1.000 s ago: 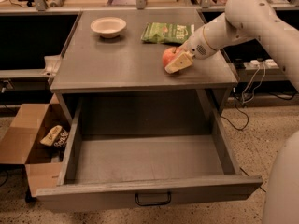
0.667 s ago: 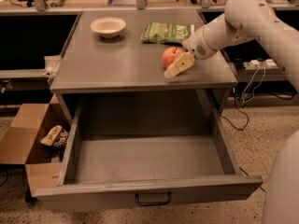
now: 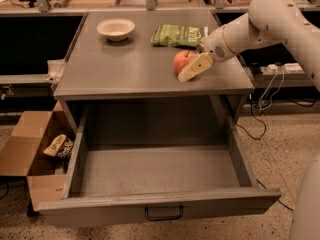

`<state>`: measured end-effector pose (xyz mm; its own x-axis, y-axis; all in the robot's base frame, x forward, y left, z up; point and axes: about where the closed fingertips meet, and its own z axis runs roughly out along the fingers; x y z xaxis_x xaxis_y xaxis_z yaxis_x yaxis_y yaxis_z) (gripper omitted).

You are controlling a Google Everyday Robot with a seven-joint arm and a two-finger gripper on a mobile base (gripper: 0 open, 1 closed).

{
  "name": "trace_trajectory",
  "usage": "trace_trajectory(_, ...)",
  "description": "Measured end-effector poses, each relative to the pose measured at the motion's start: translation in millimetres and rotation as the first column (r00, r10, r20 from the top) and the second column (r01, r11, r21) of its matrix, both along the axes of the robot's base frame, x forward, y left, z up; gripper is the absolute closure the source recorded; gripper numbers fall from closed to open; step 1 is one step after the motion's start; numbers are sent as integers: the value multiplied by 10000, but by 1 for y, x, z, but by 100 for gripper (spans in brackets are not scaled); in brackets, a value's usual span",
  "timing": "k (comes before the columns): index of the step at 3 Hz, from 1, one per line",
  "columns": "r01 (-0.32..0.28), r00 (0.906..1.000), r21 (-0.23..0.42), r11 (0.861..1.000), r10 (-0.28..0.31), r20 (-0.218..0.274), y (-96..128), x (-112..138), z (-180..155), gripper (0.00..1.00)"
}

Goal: Pick apple from bottom drawer and place on counter

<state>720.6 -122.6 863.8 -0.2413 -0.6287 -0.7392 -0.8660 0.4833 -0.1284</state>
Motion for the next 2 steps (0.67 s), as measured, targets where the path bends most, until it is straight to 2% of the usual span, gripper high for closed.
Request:
trace_trajectory(1,163,9968,1331,9910,-266,758,-19,5,37,0)
trace_trajectory(2,279,9884,2129,9767,-588,1404,-39,10,73,0)
